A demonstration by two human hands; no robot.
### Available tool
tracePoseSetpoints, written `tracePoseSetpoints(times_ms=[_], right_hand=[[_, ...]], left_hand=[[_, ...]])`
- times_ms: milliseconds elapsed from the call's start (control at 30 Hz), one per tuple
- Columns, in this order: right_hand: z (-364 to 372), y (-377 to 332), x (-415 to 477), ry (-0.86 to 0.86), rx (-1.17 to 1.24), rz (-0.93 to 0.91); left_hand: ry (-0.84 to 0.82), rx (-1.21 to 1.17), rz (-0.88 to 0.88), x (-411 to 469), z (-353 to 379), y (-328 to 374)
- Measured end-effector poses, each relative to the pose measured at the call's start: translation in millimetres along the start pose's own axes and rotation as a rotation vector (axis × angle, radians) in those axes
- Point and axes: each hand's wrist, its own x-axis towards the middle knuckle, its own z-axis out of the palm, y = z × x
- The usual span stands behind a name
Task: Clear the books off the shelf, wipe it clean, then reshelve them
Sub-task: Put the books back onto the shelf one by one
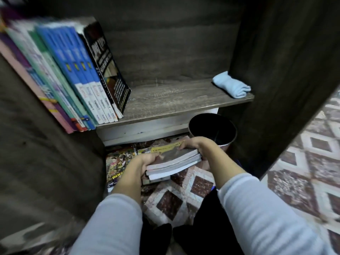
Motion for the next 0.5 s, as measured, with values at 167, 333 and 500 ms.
tracePoseSetpoints(times_ms=[167,333,500], right_hand=[[-5,-5,-32,0.102,0.08,-0.144],[-13,-8,-53,0.371,0.21,-0.32],[-23,-7,-60,0.378,0.188,-0.315]], left_hand=[[0.019,-0.088,0.093,-31,-7,11],[0.019,-0.074,0.186,-47,-16,25],[0.037,-0.02,0.23,-47,-15,36]])
